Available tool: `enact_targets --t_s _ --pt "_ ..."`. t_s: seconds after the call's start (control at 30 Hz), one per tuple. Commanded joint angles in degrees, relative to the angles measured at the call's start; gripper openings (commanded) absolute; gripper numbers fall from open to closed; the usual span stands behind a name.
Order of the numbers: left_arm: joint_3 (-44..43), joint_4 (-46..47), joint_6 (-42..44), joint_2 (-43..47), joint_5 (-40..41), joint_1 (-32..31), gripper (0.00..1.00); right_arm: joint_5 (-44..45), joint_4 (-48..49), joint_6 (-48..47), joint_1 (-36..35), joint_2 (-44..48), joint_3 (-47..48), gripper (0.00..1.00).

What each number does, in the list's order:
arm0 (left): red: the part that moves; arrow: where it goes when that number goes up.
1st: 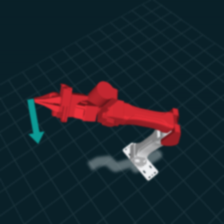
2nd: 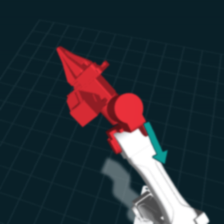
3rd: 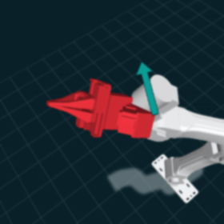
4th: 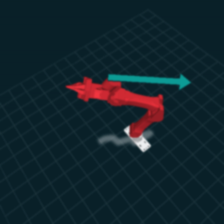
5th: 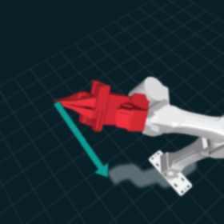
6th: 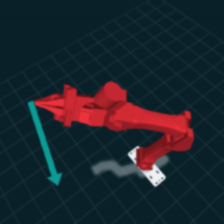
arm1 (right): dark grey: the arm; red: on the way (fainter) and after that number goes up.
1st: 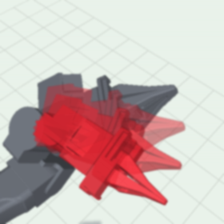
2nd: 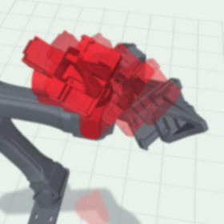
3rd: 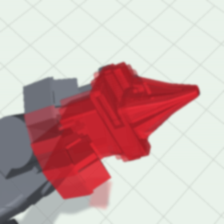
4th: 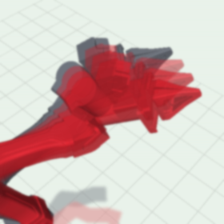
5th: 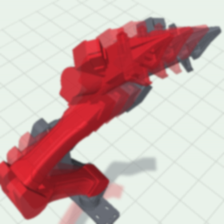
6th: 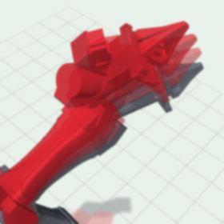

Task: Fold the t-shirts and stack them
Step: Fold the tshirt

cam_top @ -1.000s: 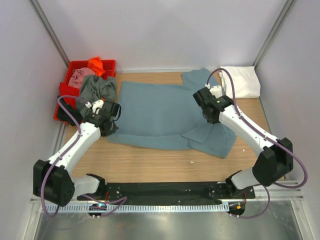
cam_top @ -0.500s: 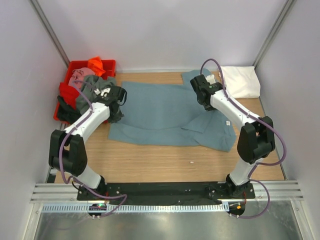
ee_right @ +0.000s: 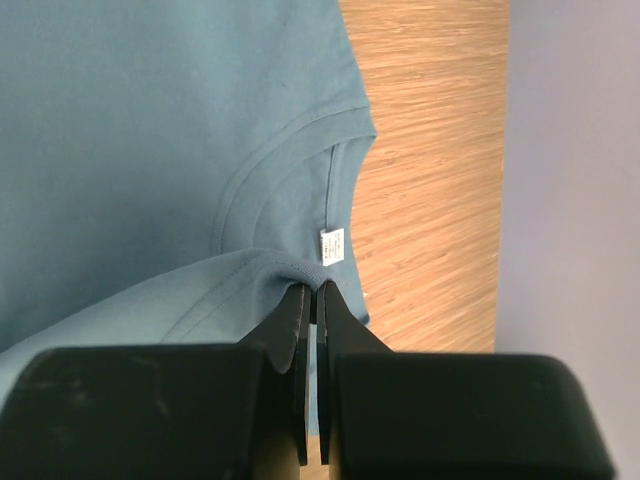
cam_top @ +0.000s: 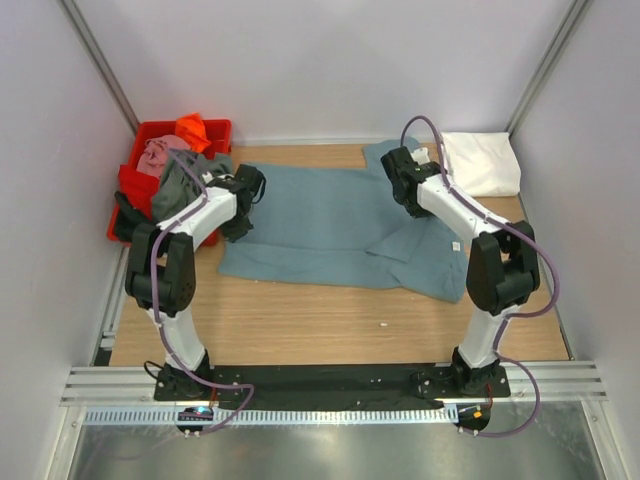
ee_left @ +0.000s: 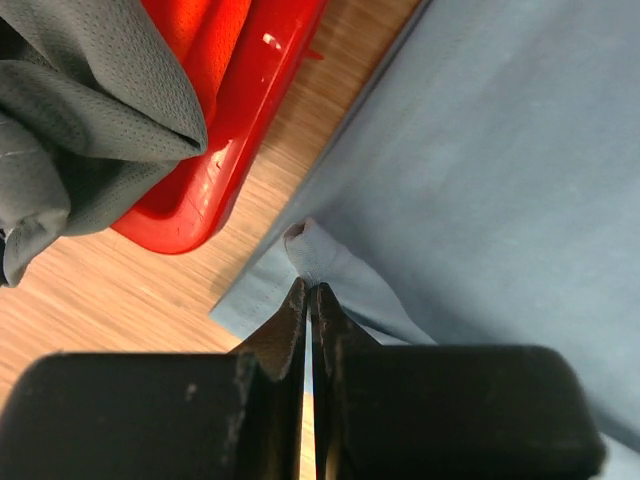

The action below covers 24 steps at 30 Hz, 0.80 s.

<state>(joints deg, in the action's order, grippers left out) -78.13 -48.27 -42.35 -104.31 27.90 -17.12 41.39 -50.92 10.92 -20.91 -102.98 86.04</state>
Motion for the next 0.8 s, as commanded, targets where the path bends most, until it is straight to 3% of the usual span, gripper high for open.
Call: enact_targets --t_s 0.0,0.2,0.3,0.33,0.37,0.4,0.43,0.47,0.53,0.57,0.7,0.77 --pt "-3.43 -2.09 -0.10 -1.76 4.88 0.69 0.00 2.82 1.96 -1.60 0.51 -3.18 2.46 0.01" --pt "-8.70 -4.64 -1.24 -7.65 5.23 2.62 0.03 3.61 4.07 -4.23 1.66 -9.33 7.81 0.01" --pt "-10.02 -6.22 -1.60 -8.19 3.32 2.71 0.21 3.70 5.74 -7.04 1.66 -13.38 12.21 0.05" --pt "-9.42 -5.79 -1.60 -7.32 2.69 2.54 0.41 5.35 5.83 -7.57 1.66 -15.13 13.53 0.23" --pt "-8.45 -5.17 -1.25 -5.83 2.16 1.75 0.53 6.33 4.52 -7.49 1.83 -15.75 14.15 0.39" --pt "-6.18 -4.56 -1.07 -2.42 2.16 1.22 0.65 7.21 3.64 -6.53 2.09 -16.11 14.85 0.72" --pt "-4.85 -4.03 -0.98 -0.21 2.25 0.69 0.80 7.74 2.76 -4.87 3.05 -16.03 14.68 0.82" --pt "-3.62 -3.76 -0.98 1.72 2.16 -0.62 0.84 6.70 1.45 -3.03 3.76 -14.37 14.25 0.90" --pt "0.68 -2.80 -0.89 7.61 1.20 -1.68 0.89 2.06 2.04 3.30 7.08 -10.68 9.45 0.98" --pt "2.26 -2.36 -0.98 9.37 0.50 -2.73 0.89 -1.01 4.75 4.89 8.50 -4.57 6.63 0.99" --pt "13.93 2.91 -2.99 17.29 -5.65 -3.97 0.89 -27.59 12.23 15.25 17.98 11.60 -9.80 1.00" --pt "19.38 6.60 -3.97 19.93 -8.02 -4.14 0.89 -35.03 15.22 17.72 23.24 16.65 -19.48 1.00"
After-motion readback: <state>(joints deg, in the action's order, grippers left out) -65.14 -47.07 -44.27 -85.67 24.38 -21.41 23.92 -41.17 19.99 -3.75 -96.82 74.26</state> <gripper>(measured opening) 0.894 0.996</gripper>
